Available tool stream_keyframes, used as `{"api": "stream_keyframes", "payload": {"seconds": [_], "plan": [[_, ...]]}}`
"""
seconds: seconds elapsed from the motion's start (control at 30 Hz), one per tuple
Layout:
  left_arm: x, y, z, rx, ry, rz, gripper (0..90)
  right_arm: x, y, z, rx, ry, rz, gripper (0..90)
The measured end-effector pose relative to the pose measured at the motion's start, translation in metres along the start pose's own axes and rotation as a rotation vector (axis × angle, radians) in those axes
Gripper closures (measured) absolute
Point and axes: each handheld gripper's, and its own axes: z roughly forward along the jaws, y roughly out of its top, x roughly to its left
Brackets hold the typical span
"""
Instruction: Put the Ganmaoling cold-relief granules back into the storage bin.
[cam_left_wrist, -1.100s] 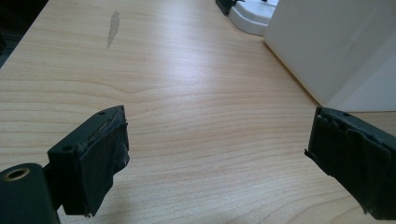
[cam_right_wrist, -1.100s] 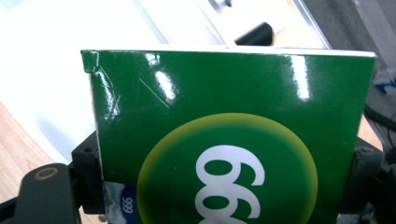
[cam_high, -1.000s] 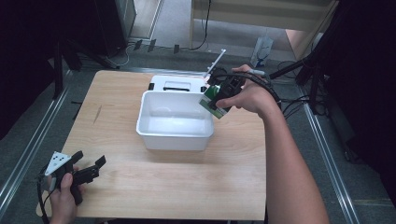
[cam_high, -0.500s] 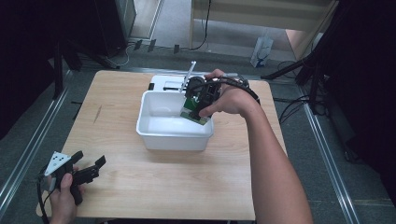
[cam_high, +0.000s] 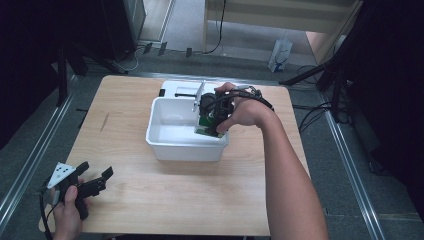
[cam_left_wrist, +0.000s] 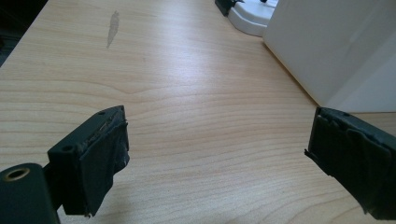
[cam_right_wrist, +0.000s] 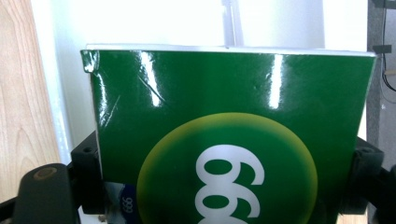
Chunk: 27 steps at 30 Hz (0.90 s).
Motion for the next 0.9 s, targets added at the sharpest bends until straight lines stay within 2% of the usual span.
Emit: {"api": "stream_keyframes", "payload": {"seconds": [0.2, 0.27, 0.3, 0.4, 0.43, 0.47, 0.57, 0.77, 0.9], "plan": [[0.0, 0.0, 0.0, -0.003, 0.001, -0.003, 5.7, 0.001, -0.001, 0.012, 0.013, 0.009, -0.04, 15.9], [0.001, 0.0, 0.0, -0.007, 0.001, -0.007, 5.7, 0.002, -0.001, 0.016, 0.023, 0.016, -0.03, 15.9], [0.001, 0.0, 0.0, -0.008, 0.0, -0.008, 5.7, 0.0, -0.002, 0.022, 0.016, 0.021, -0.052, 15.9], [0.001, 0.0, -0.001, -0.01, 0.001, -0.011, 5.7, 0.0, -0.002, 0.029, 0.018, 0.029, -0.061, 15.8], [0.001, 0.0, -0.001, -0.01, 0.001, -0.012, 5.7, 0.0, -0.002, 0.031, 0.019, 0.033, -0.062, 15.8], [0.001, 0.0, -0.001, -0.01, 0.001, -0.012, 5.7, 0.001, -0.002, 0.033, 0.035, 0.037, -0.04, 15.8], [0.001, 0.0, -0.001, -0.012, 0.0, -0.014, 5.7, -0.001, -0.002, 0.039, 0.025, 0.047, -0.054, 15.8], [0.002, 0.0, -0.001, -0.009, -0.003, -0.013, 5.7, -0.002, -0.002, 0.054, 0.035, 0.076, -0.038, 15.8], [0.002, 0.0, -0.001, -0.011, -0.003, -0.017, 5.7, -0.002, 0.0, 0.067, 0.082, 0.098, -0.039, 15.7]]}}
